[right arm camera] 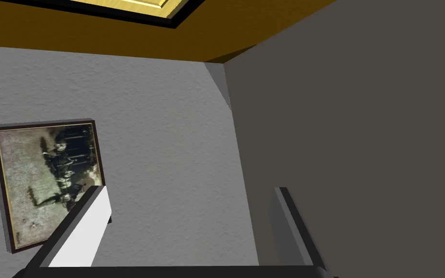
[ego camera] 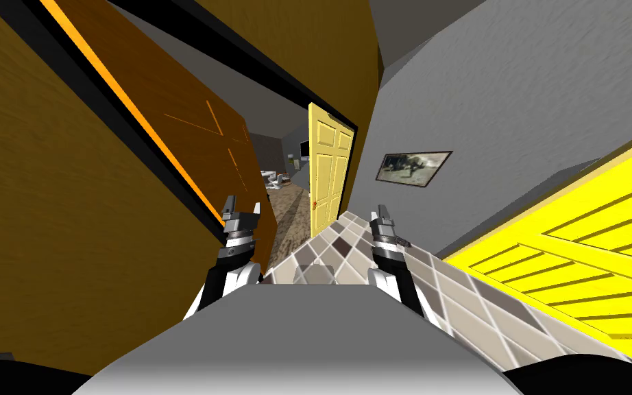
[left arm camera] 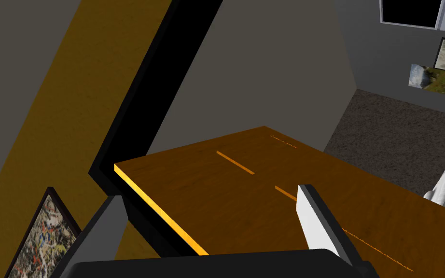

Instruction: Push the door open

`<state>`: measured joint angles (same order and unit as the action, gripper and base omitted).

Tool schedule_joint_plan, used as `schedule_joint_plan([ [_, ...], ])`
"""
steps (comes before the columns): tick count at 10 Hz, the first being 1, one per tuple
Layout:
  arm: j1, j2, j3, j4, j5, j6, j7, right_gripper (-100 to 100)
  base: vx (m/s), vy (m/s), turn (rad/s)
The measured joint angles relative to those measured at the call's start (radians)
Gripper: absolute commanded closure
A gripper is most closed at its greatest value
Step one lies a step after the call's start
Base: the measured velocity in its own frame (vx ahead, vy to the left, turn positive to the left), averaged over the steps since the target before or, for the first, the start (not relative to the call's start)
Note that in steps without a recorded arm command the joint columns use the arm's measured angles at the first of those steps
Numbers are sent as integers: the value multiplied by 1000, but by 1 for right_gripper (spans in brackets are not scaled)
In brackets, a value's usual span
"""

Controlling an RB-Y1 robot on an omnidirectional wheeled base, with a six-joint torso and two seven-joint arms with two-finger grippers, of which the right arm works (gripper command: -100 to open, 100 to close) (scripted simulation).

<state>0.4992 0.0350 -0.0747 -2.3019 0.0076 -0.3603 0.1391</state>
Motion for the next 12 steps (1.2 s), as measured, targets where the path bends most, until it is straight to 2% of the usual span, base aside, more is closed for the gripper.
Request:
schedule_joint_plan([
  [2, -2, -9, 4, 20, 42, 11, -3, -100, 53, -13, 43],
  [5, -5, -22, 13, 42, 116, 44, -9, -100, 60, -12, 44],
  [8, -3, -28, 33, 70, 207, 77, -9, -100, 60, -16, 55],
  [10, -26, -43, 33, 109, 267, 109, -16, -100, 57, -11, 49],
  [12, -21, -47, 40, 123, 317, 123, -18, -100, 58, -9, 52],
])
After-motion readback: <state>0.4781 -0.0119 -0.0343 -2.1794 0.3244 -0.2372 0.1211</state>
